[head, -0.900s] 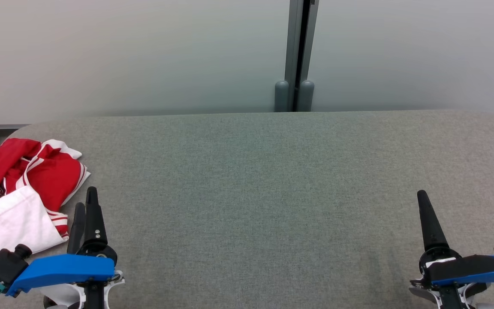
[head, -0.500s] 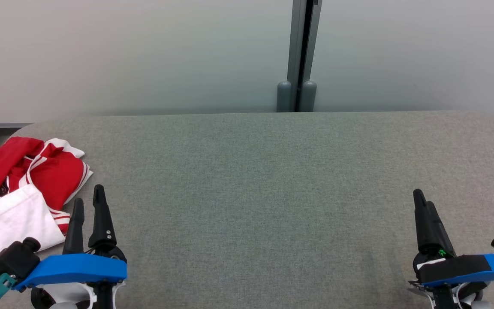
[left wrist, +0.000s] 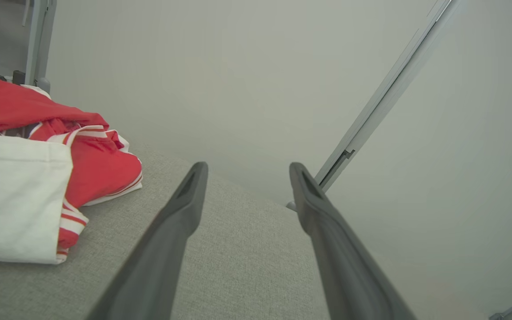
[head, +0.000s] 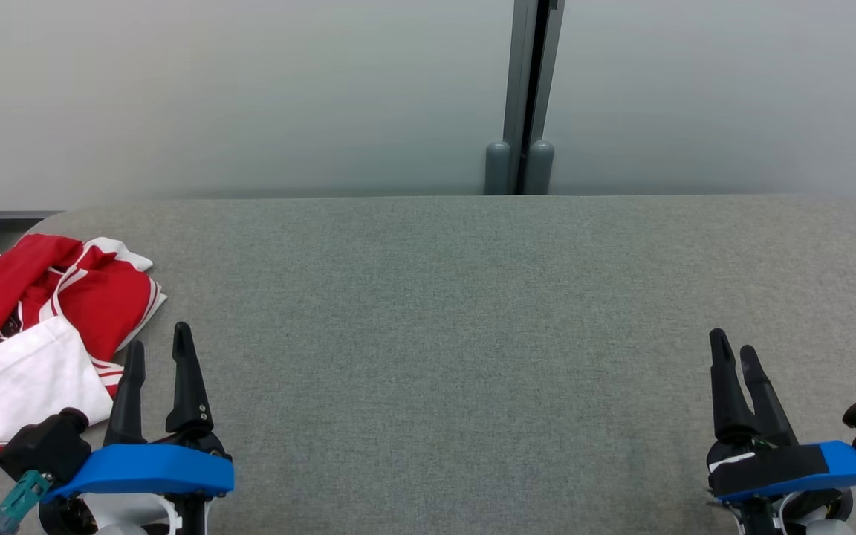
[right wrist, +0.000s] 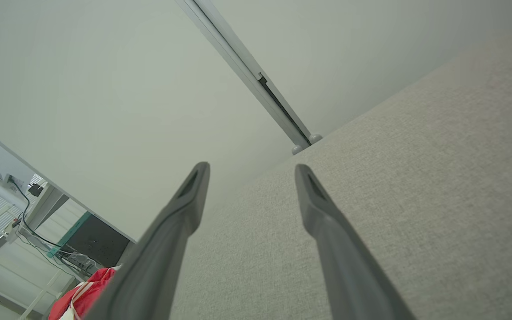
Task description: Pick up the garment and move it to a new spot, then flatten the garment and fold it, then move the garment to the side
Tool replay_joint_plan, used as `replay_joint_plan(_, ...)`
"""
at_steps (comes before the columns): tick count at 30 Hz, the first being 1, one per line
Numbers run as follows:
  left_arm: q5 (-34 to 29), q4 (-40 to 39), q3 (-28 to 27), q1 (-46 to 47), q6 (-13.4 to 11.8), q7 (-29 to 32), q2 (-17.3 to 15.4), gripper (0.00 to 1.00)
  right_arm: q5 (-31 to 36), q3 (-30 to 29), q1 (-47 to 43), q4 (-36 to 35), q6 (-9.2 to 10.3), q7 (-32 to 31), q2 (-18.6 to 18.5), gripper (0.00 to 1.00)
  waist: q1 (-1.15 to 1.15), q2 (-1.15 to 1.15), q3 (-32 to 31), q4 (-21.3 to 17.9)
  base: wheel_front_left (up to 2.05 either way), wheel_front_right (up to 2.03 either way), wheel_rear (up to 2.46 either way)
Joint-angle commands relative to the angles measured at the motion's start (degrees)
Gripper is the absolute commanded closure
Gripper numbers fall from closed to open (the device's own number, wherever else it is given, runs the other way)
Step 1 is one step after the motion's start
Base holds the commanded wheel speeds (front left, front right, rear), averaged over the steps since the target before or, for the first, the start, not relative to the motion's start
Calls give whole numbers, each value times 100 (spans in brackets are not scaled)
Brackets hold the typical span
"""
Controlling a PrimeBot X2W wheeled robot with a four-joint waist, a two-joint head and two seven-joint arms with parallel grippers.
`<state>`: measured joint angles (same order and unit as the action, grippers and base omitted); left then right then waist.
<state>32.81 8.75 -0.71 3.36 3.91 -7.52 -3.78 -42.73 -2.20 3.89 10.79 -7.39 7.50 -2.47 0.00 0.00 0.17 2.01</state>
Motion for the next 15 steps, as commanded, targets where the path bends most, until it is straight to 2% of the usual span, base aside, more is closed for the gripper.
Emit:
replay_joint_plan(1,-128,-40,36,55,-2,-46,-49,0,125,16,46,-59,-10,49,-44,0,0,0,1,2,0,0,0)
replay_joint_plan(15,-932,60,171,70,2,-248,-78,0,952,51,10,-9,-12,251,-50,0,0,0,-7,56,0,0,0)
